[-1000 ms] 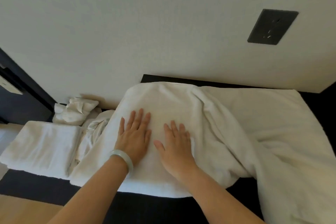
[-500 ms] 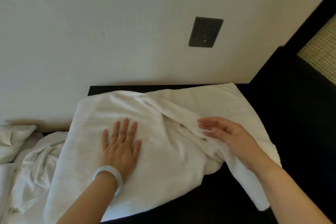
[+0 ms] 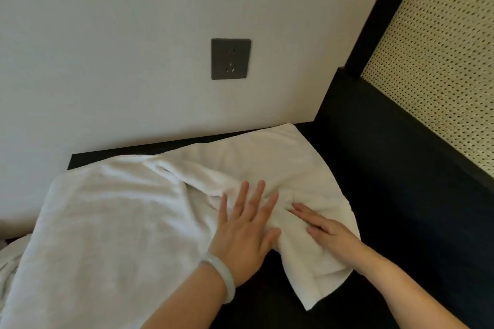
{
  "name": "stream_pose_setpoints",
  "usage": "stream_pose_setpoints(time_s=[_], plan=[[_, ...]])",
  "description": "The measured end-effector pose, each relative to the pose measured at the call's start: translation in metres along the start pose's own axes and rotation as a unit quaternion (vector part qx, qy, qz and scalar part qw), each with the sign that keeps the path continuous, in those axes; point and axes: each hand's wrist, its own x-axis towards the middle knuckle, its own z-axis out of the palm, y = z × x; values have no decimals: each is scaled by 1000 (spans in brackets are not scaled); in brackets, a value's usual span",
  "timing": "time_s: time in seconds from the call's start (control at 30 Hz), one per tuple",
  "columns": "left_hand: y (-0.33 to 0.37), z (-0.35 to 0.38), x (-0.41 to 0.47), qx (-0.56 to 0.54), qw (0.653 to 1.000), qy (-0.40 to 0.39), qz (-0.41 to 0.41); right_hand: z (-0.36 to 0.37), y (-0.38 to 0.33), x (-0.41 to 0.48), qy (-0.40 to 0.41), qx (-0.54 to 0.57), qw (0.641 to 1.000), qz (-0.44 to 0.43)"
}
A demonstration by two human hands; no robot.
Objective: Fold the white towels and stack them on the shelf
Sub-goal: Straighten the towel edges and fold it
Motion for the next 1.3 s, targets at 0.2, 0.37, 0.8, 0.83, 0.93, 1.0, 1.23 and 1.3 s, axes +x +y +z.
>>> stream_pose_setpoints(time_s=[0.2,0.37,0.8,0.83,0.93,1.0,1.23,1.3], plan=[[12,18,66,31,990,-116,-70,-58,47,-35,20,-62,997,47],[14,21,83,24,989,-91,-118,-71,72,-38,5,-180,983,-22],[-16,-5,36,-41,981,-37,-185,-104,47,5,162,-10,961,223],[-15,0,31,-25,978,-36,-206,-104,47,6,165,-4,961,224],[-15,11,15,-14,962,17,-271,-103,45,5,169,1,960,222],[-18,17,6,-29,954,28,-296,-103,45,6,168,-17,959,228],[-24,16,-16,5,977,-27,-214,-118,39,-3,81,-315,903,279],[-21,13,-23,10,979,4,-202,-111,41,-3,111,-359,891,254]])
